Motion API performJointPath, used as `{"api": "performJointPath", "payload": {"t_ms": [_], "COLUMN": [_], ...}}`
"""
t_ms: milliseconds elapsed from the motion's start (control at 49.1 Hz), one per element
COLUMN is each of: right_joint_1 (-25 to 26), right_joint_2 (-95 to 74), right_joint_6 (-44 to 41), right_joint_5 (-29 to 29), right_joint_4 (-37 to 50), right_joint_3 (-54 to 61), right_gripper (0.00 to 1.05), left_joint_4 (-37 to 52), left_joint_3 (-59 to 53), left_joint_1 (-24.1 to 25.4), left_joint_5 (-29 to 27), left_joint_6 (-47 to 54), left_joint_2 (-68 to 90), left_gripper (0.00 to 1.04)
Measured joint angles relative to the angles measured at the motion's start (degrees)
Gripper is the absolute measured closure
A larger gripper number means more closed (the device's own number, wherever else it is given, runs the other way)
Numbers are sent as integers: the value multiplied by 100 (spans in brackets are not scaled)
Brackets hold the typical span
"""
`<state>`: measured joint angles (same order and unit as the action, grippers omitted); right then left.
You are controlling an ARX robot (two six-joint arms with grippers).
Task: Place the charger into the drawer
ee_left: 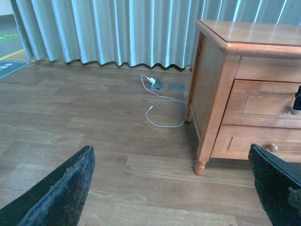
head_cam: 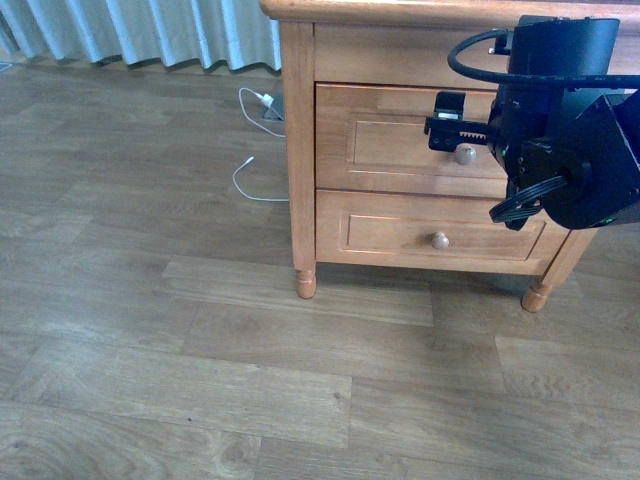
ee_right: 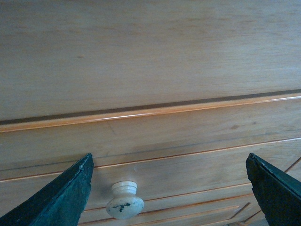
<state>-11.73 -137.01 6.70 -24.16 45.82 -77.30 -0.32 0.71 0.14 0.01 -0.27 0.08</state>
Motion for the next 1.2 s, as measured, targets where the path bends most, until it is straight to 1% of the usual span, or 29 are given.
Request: {"api": "performJointPath", "payload": {"t_ms": [204,387,509,795,978,1202], "right_joint_1": [0,4,28,-44,-76,-2], "right_joint_2": [-48,-4,284,1880,3132,5115], "right_joint_6": [-50,-24,118,297,289,90], "right_joint_5": [-179,-81,245,1349,1641,2074], "right_joint_4": [83,90,-59,-260,-573,-1351], "right_joint_3": [-92,-17,319,1919,2835,3954], "right_gripper": [8,8,8,8,8,8], "left_joint_4": [-2,-2,0,0,0,0], "left_joint_3": [0,0,0,0,0,0], "left_joint_1": [0,0,0,0,0,0], "left_joint_5": [0,0,0,0,0,0], "left_joint_6": [0,0,0,0,0,0], "left_joint_2": [2,0,0,0,0,0], "left_gripper": [6,6,6,6,6,6]}}
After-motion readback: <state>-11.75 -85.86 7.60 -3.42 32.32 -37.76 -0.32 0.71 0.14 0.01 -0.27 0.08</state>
